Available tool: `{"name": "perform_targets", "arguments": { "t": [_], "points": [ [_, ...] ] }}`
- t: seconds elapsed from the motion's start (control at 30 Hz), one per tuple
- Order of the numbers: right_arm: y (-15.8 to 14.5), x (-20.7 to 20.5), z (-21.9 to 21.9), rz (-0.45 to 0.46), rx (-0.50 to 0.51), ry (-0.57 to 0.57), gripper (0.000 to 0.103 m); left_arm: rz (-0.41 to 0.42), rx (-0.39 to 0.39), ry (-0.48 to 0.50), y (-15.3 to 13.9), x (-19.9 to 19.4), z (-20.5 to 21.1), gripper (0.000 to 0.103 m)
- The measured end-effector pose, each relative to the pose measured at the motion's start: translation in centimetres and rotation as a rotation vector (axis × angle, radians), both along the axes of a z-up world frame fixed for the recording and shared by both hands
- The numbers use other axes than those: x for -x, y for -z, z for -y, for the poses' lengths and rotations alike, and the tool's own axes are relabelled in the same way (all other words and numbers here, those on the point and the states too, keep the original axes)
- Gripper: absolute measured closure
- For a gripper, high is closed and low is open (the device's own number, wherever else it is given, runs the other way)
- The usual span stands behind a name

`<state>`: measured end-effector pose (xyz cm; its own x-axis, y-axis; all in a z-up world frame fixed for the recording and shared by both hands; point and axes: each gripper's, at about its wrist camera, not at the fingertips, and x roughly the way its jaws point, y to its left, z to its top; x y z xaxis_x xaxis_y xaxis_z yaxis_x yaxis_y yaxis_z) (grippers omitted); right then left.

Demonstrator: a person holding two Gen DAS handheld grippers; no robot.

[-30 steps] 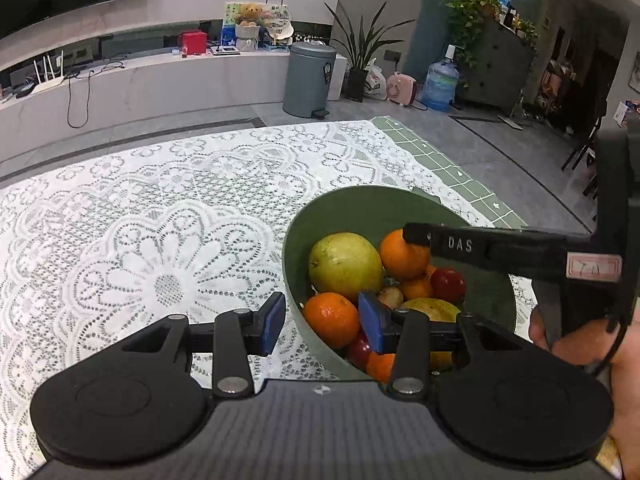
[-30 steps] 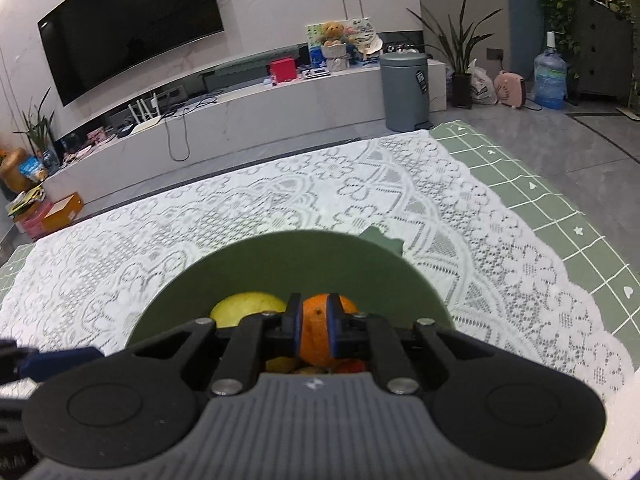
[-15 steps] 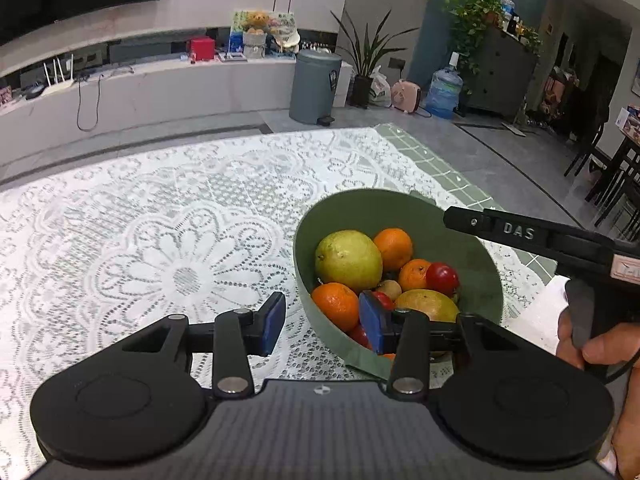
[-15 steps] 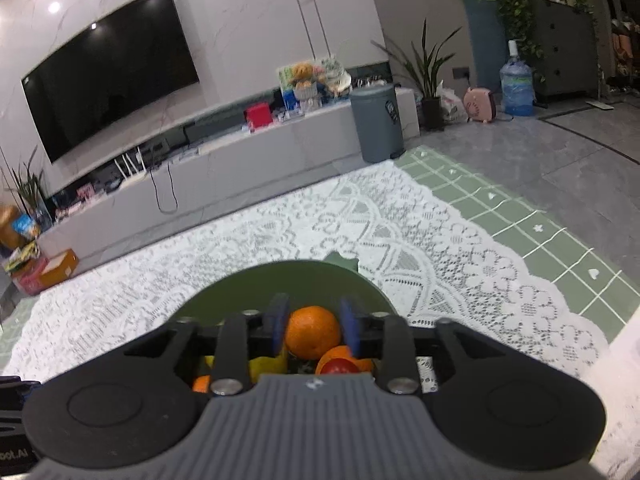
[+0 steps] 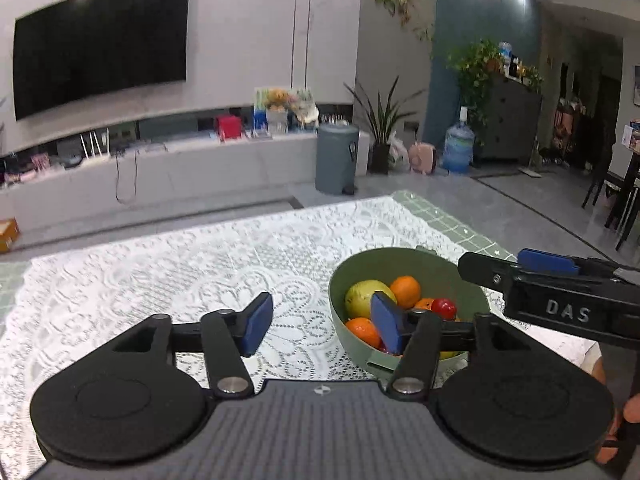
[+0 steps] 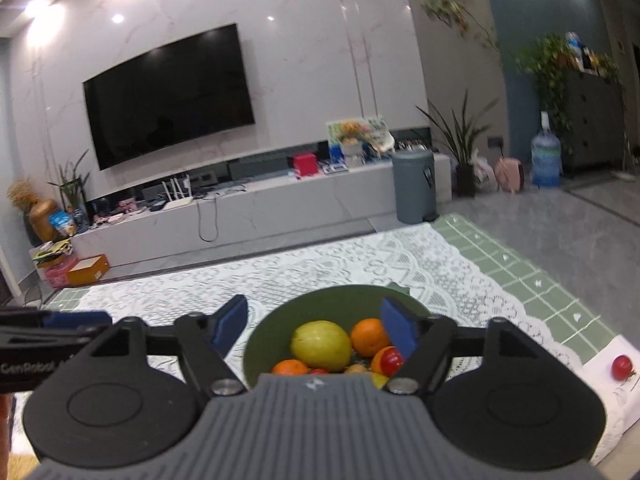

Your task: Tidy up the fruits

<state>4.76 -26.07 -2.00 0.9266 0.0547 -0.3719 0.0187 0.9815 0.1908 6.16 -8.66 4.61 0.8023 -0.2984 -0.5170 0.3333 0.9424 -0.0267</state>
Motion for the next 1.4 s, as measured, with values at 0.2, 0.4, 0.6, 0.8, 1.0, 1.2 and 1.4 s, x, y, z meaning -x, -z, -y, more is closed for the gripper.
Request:
{"name": "perform_targets", "arguments": {
  "t": [0.2,0.4,0.6,0.8,1.0,1.2,1.4],
  "points": [
    [-1.3,3.7,-1.4,0.054,0.052,-0.015,0.012,0.071,-0.019,-0.039,0.0,2.6,-0.7,0.014],
    [-1.2,6.8,-2.3,0.09,0.12,0.008,0.004,0.118,-0.044,-0.079,0.7,4.1,-1.1,0.011],
    [0.4,8.3,-2.8,0.041,0.154,0.024,0.004,0.088,-0.033,-0.096,2.0,4.2,-1.9,0.011],
    [2.0,8.6,-3.3,-0.002,0.18,0.029,0.004,0.009,-0.088,-0.124,4.1,3.7,-2.3,0.011],
    [3.0,7.2,-3.2,-0.077,0.148,0.015,0.004,-0.055,-0.111,-0.139,5.6,3.2,-2.6,0.011],
    [3.9,5.4,-2.5,-0.161,0.094,0.008,0.004,-0.135,-0.115,-0.139,6.7,2.6,-2.9,0.011],
    [4.3,4.9,-2.6,-0.188,0.076,0.005,0.004,-0.172,-0.128,-0.129,7.5,2.4,-2.7,0.011]
  ]
}}
